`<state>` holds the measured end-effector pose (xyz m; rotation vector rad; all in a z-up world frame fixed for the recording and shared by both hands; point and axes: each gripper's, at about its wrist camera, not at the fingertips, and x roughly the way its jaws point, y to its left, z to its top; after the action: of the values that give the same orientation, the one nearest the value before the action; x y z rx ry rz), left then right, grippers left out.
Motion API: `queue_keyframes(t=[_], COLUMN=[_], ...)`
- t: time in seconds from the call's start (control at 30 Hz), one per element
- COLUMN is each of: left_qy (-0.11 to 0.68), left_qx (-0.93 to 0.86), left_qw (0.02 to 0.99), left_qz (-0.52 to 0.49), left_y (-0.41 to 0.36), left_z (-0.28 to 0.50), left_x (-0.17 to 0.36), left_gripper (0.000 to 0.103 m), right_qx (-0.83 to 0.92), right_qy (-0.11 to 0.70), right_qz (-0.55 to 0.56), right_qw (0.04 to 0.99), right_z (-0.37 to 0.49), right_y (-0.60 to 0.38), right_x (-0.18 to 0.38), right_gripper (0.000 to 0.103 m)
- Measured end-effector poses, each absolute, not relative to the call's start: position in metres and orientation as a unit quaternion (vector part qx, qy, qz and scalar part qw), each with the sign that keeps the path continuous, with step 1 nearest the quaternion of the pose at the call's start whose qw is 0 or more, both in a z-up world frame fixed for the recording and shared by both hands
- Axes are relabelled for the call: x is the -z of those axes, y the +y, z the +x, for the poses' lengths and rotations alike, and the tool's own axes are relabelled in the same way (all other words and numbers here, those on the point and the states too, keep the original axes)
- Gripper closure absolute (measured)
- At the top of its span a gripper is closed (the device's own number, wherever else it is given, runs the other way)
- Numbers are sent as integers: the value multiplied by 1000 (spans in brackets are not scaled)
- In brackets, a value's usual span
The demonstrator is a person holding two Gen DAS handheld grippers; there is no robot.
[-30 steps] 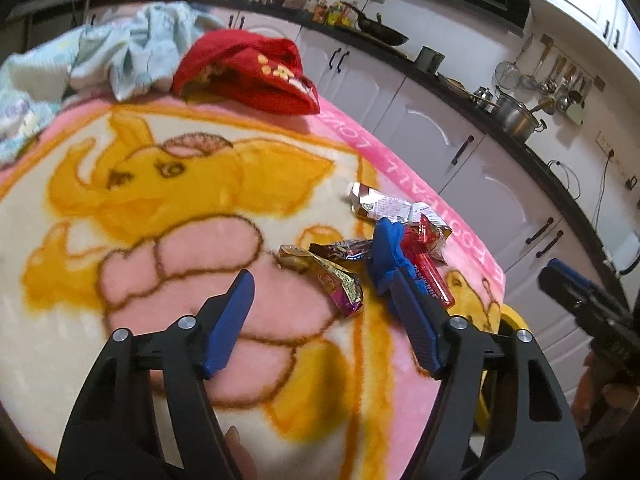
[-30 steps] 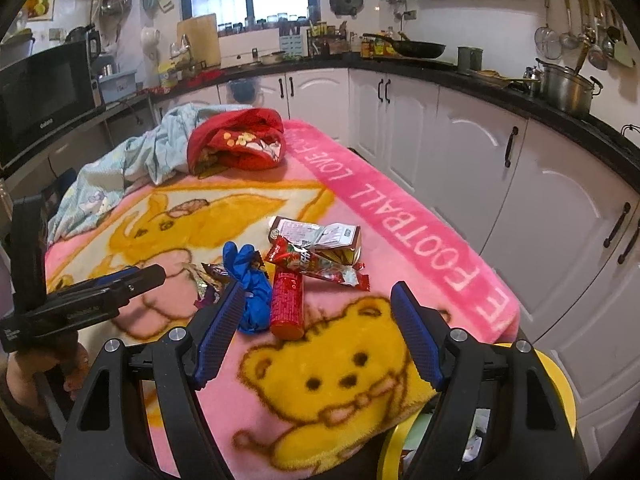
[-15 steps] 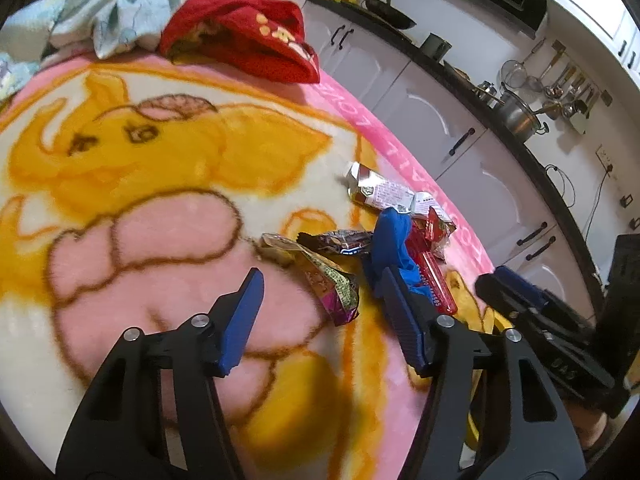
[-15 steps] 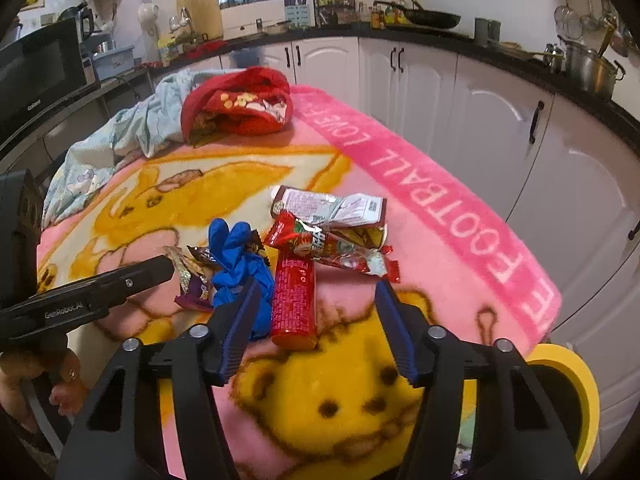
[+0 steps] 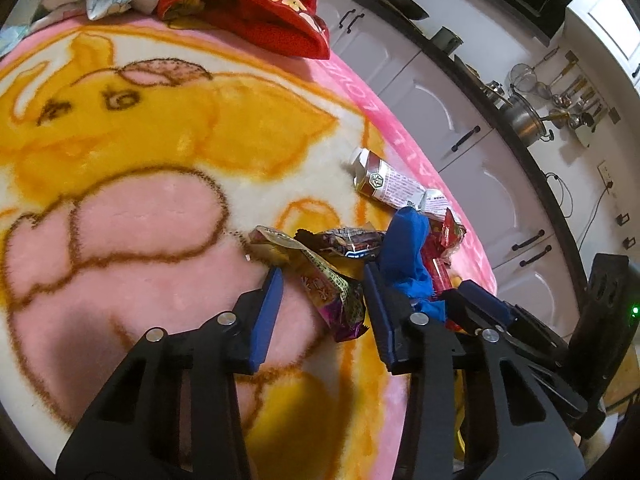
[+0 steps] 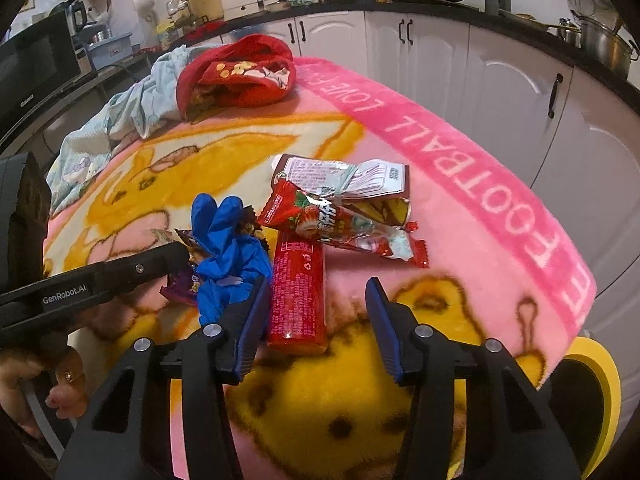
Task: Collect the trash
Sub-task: 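Grasp the gold candy wrapper with the left tool while the right tool grasps the red can, then lift the gold wrapper and red can and carry them over the bin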
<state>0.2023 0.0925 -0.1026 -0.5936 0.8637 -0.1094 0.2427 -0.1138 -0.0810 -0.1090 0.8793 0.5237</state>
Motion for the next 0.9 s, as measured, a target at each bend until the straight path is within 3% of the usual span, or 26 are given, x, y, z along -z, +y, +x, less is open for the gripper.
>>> queue_keyframes(t=[0.3, 0.6, 0.9], left_qy=[413, 417, 413], left_qx=[61, 66, 73], left_qw=[865, 871, 875], left_qz=[-277, -253, -242], left_y=[91, 88, 87], left_z=[200, 190, 175], left_x=[107, 109, 107], left_gripper=[83, 97, 99], right_qx=[-261, -264, -267], right_qy=[448, 446, 451], right_qz=[-48, -56, -71], right_qw=[854, 853, 849], right_z=[250, 240, 221], right_y=[-103, -108, -115], right_x=[99, 102, 100], right_gripper=[71, 71, 71])
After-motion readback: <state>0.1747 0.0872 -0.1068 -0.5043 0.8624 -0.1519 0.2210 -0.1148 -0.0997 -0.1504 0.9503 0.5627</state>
